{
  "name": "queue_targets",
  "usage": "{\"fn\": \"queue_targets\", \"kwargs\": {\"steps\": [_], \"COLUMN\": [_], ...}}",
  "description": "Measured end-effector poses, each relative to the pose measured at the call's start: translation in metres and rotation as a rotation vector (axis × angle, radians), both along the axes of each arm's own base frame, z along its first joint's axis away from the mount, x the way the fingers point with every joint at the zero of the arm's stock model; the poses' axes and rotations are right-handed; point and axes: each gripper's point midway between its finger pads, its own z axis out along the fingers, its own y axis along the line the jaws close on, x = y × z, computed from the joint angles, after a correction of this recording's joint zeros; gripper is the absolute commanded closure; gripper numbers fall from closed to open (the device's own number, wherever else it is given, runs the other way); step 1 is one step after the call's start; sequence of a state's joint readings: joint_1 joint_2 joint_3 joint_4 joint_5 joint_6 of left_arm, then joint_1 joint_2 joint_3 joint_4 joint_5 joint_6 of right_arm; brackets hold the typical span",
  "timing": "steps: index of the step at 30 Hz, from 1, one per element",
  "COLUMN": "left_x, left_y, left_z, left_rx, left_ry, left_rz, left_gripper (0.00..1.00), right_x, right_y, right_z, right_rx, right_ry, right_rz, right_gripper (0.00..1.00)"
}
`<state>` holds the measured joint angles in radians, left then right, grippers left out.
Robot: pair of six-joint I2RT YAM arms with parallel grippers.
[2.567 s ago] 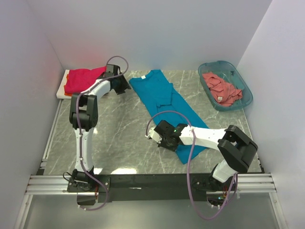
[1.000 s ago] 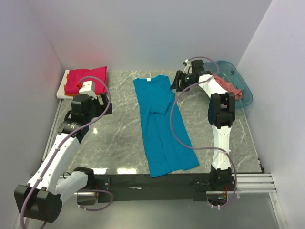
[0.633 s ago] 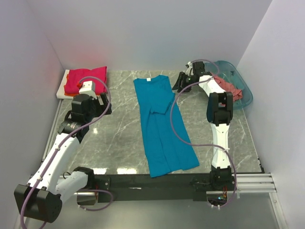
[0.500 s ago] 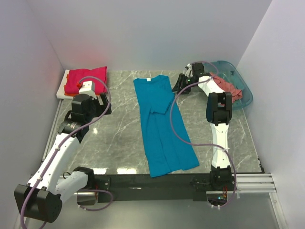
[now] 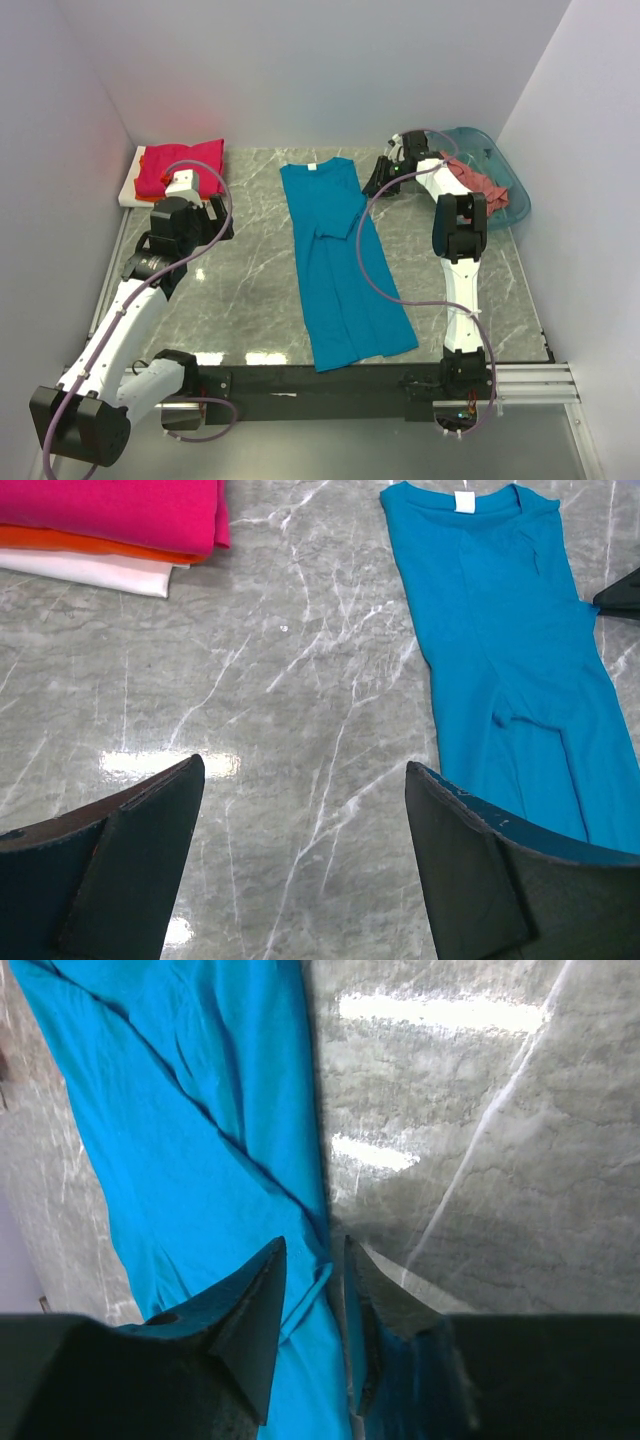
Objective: Fold and stack the t-shirts
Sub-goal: Fold the tshirt
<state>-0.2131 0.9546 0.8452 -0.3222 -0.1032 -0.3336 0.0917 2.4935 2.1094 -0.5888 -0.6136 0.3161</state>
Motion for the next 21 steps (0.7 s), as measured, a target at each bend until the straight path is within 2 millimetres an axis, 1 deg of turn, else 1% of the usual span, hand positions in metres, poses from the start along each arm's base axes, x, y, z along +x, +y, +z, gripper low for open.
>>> {"fn": "queue_targets", "kwargs": {"steps": [7, 21], "left_x": [0.0007, 0.0007], "left_y": [-0.0002, -0.0001], "left_z": [-0.0023, -0.0023], "left_rx": [0.002, 0.002], "left_ry": [0.007, 0.007], "left_rz": [0.0, 0.0], "left_gripper": [0.13, 0.13], "right_x": [-0.0013, -0.0037], "right_y": [0.0012, 0.0024], "right_z": [0.0006, 0.001], "right_rx": [0.007, 0.016], "right_ry": [0.004, 0.014], "right_rz": [0.005, 0.01], "right_gripper": [0.67, 0.69]}}
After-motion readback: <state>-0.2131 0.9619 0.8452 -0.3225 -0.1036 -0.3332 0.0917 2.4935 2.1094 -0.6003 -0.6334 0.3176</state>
